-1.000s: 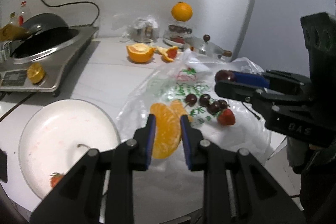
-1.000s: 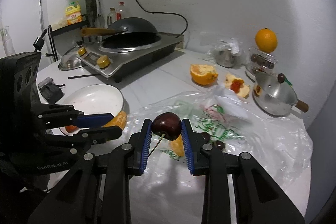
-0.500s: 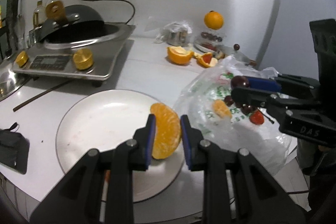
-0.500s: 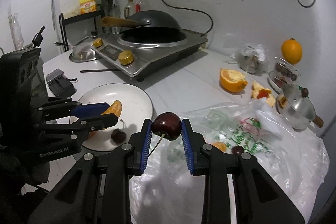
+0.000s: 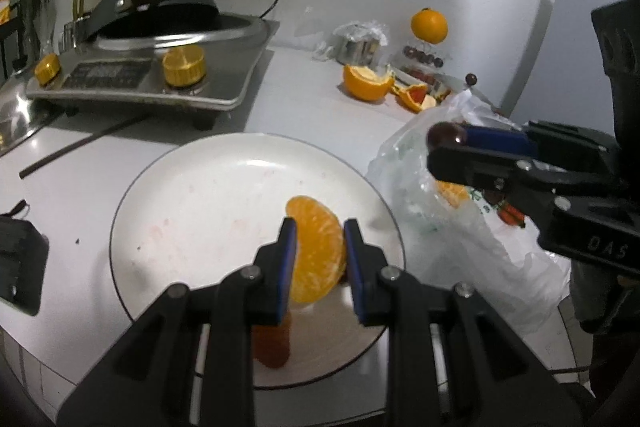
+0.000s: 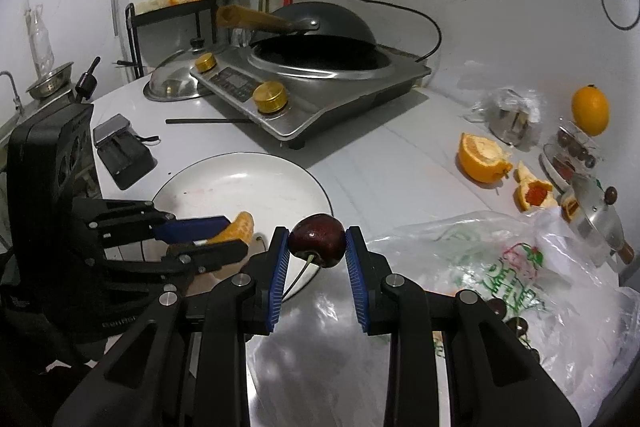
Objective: Organize fruits
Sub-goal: 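Open the left tool releasing the orange segment while the right tool releases the cherry, then move both tools back over the plastic bag of fruit, then grasp a strawberry on the bag with the right tool, then grasp an orange segment with the left tool while the right tool holds the strawberry, then carry the orange segment and strawberry with both tools over the white plate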
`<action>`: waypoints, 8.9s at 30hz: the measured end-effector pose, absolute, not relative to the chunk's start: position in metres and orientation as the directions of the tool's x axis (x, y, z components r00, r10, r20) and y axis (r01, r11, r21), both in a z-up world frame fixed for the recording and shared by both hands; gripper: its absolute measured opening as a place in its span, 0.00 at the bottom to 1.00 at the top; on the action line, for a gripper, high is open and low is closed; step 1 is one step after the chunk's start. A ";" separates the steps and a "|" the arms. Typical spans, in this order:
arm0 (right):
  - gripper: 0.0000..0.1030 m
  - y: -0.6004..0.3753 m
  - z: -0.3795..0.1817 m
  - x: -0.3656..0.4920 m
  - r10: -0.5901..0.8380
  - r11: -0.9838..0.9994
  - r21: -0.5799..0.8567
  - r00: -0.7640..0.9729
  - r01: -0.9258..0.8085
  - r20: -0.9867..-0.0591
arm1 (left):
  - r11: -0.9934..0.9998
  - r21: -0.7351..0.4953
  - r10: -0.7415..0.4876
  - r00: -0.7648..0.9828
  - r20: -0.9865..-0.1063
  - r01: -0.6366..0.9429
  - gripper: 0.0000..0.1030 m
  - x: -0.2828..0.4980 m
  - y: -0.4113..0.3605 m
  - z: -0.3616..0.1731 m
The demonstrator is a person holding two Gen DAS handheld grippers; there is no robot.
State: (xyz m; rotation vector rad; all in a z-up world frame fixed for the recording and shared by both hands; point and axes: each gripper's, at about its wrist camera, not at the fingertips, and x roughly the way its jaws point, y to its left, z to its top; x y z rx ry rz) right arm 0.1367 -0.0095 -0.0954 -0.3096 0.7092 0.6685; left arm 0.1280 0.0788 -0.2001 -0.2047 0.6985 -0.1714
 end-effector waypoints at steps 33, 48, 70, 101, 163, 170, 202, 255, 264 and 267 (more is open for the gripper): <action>0.45 0.009 -0.122 0.155 0.447 0.775 0.014 0.531 -0.632 -0.720 | 0.967 -0.256 -0.182 0.756 -0.629 0.021 0.52 0.118 0.094 -0.198; 0.45 -0.036 -0.104 0.138 0.448 0.803 0.023 0.577 -0.596 -0.683 | 0.978 -0.209 -0.141 0.771 -0.620 0.011 0.71 0.112 0.072 -0.184; 0.45 -0.115 -0.100 0.120 0.414 0.858 0.045 0.637 -0.512 -0.650 | 0.986 -0.148 -0.158 0.758 -0.633 0.081 0.71 0.121 0.007 -0.171; 0.45 -0.210 -0.151 0.138 0.291 0.931 0.057 0.637 -0.361 -0.713 | 0.982 -0.077 -0.180 0.711 -0.680 0.175 0.71 0.142 -0.067 -0.176; 0.33 -0.244 -0.130 0.167 0.433 0.883 0.131 0.672 -0.451 -0.601 | 0.954 -0.028 -0.215 0.614 -0.760 0.300 0.58 0.246 -0.121 -0.215; 0.33 -0.245 -0.131 0.170 0.429 0.886 0.135 0.673 -0.444 -0.602 | 0.954 -0.038 -0.215 0.596 -0.773 0.296 0.38 0.250 -0.117 -0.221; 0.33 -0.229 -0.108 0.144 0.409 0.890 0.084 0.703 -0.448 -0.583 | 0.928 -0.054 -0.297 0.646 -0.703 0.368 0.13 0.202 -0.117 -0.181; 0.33 -0.184 -0.085 0.122 0.414 0.874 0.037 0.702 -0.485 -0.579 | 0.924 -0.048 -0.316 0.685 -0.656 0.379 0.25 0.160 -0.075 -0.153; 0.33 -0.152 -0.081 0.122 0.429 0.854 0.016 0.685 -0.520 -0.589 | 0.941 -0.064 -0.296 0.715 -0.634 0.332 0.25 0.150 -0.042 -0.149; 0.33 -0.141 -0.080 0.122 0.431 0.848 0.008 0.680 -0.530 -0.593 | 0.945 -0.067 -0.290 0.722 -0.628 0.321 0.25 0.145 -0.032 -0.150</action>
